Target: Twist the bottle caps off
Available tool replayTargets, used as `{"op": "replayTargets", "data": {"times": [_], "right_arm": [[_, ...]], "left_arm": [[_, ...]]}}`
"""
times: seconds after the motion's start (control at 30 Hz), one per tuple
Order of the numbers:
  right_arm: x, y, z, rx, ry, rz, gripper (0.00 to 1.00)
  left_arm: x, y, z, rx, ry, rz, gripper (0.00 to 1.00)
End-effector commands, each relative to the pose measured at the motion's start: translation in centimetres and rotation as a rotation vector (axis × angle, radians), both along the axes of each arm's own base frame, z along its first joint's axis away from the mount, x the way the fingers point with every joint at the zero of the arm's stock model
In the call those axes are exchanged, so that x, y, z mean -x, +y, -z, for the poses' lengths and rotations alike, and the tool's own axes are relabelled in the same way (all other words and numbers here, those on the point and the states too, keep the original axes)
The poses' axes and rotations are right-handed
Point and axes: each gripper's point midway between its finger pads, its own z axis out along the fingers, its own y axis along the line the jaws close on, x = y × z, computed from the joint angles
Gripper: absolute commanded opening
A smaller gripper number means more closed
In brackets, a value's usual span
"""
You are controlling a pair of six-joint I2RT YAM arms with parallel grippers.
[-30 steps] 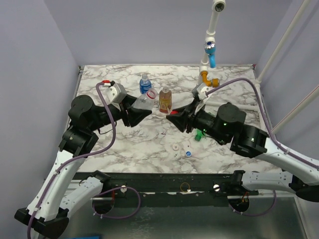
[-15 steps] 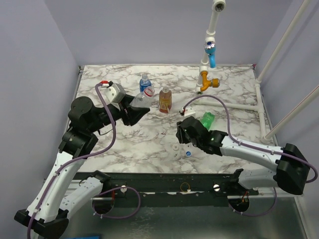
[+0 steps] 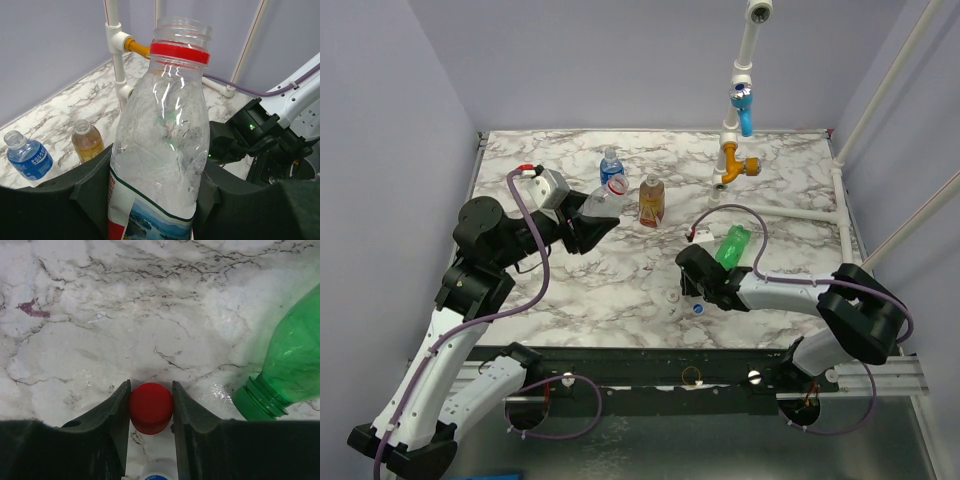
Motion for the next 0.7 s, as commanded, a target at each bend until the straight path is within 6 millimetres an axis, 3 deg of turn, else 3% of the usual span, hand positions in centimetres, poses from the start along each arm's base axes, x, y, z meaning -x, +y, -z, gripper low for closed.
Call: {"op": "replayTargets", "data": {"times": [0.0,0.1,0.23,0.37,0.47,0.53,0.67], "right_arm": [[-0.6,-0.8,0.3,-0.013,-0.041,0.086,0.13],[-0.2,-0.9,0.8,-0.016,-0.022,0.09,0.18],[0.3,-1.0,1.5,-0.027,0.003,0.1,0.32],[0.5,-1.0,1.0,-0.046,0.005,0.104,0.4],[0.6,-0.9,-0.4,-0.073,-0.012,0.098,0.42],[0.4,-0.7,-1.9,-0.09,-0.032,0.079,0.49],[0.2,-0.4,-5.6,-0.12,-0.081,0.048,0.55]], "left_arm": [[0.4,0.1,-0.8,0.013,-0.028,0.006,0.0],[0.4,0.1,-0.8,0.013,-0.026,0.009,0.0],[0.5,0.0,-0.9,0.017,-0.024,0.017,0.0],[0.8,-0.2,-1.1,0.022,-0.02,0.036,0.0],[1.1,-0.3,-1.2,0.025,-0.019,0.05,0.0],[1.0,-0.3,-1.1,0.024,-0.016,0.05,0.0],[1.1,-0.4,-1.1,0.025,-0.018,0.053,0.0]]}}
